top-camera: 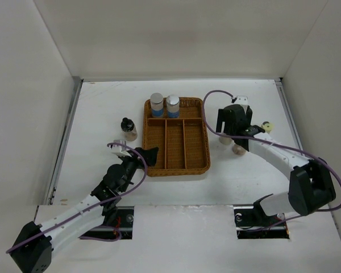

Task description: Organize the condiment bottles

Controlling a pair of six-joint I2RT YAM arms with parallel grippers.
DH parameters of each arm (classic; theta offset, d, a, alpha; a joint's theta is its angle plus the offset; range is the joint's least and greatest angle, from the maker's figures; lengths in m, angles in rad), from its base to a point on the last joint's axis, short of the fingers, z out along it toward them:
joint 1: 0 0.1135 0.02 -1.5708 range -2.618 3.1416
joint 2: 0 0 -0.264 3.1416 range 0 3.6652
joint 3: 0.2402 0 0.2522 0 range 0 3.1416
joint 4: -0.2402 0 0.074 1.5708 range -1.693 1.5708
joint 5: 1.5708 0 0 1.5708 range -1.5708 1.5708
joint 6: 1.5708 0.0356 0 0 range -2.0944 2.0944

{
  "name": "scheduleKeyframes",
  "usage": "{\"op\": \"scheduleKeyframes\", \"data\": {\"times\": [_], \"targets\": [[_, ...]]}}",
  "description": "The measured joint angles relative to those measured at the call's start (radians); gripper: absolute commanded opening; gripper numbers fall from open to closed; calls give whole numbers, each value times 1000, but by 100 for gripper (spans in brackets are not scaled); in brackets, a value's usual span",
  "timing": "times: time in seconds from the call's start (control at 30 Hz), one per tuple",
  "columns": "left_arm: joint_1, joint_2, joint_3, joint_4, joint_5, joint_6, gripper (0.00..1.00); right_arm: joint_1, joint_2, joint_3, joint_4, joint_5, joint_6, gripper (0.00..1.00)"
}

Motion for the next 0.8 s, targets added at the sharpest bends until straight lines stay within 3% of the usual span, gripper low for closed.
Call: {"op": "scheduleKeyframes", "data": {"times": [0.2, 0.43, 0.8], "targets": [[4, 9, 0, 2, 3, -4, 100, -9, 35, 1, 63, 0, -3, 82], [10, 24, 0, 12, 4, -7, 100, -28, 38, 1, 110, 0, -8, 56], [23, 43, -1, 22, 11, -12, 100, -16, 38, 124, 74, 0, -16, 52]]}}
